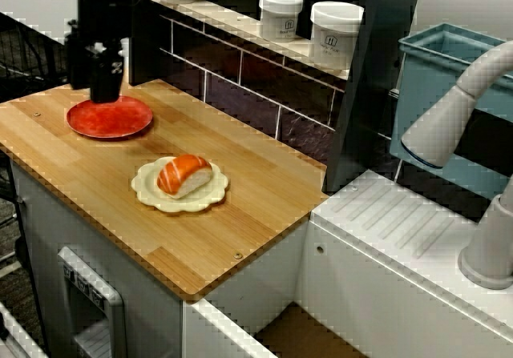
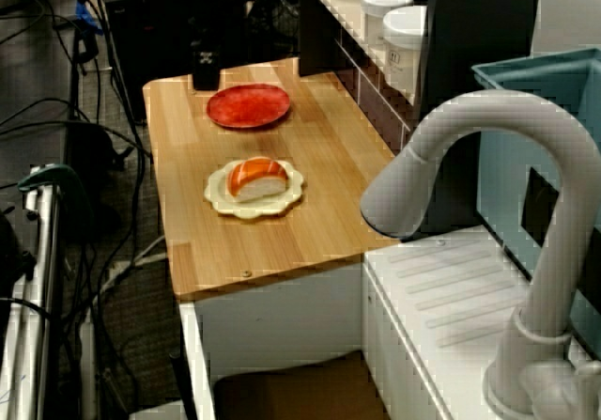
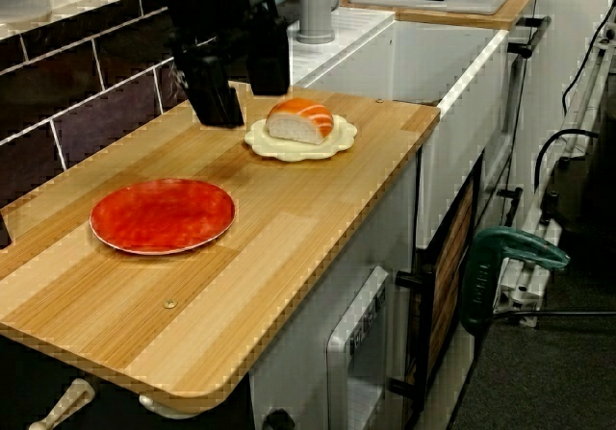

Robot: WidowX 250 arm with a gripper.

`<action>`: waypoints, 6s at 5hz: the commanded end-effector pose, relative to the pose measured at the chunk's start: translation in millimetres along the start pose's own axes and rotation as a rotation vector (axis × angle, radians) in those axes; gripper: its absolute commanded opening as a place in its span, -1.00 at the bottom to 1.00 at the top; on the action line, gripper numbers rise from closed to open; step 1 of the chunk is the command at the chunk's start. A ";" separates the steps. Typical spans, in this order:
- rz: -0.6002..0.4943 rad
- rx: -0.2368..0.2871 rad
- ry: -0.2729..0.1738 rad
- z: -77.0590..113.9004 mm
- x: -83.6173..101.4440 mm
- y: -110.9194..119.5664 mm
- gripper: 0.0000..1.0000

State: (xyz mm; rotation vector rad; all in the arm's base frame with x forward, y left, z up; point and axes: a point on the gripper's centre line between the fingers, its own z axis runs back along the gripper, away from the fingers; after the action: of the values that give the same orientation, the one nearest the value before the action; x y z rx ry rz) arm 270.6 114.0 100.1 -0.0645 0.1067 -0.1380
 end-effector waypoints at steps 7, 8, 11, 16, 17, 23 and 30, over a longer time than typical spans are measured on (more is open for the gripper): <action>0.141 0.108 -0.214 -20.6 12.0 -105.8 1.00; 0.144 0.105 -0.194 -35.6 23.3 -101.8 1.00; 0.187 0.059 -0.188 -52.6 39.4 -89.7 1.00; 0.241 0.006 -0.194 -40.0 38.6 -77.1 -1.00; 0.252 -0.027 -0.200 -6.8 32.3 -65.9 -1.00; 0.401 0.104 -0.198 -8.2 17.6 62.2 -1.00; 0.385 0.020 -0.197 16.7 17.1 55.5 1.00</action>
State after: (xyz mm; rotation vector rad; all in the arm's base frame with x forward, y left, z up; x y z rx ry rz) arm 294.5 160.6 81.3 -0.0734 0.0012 0.2580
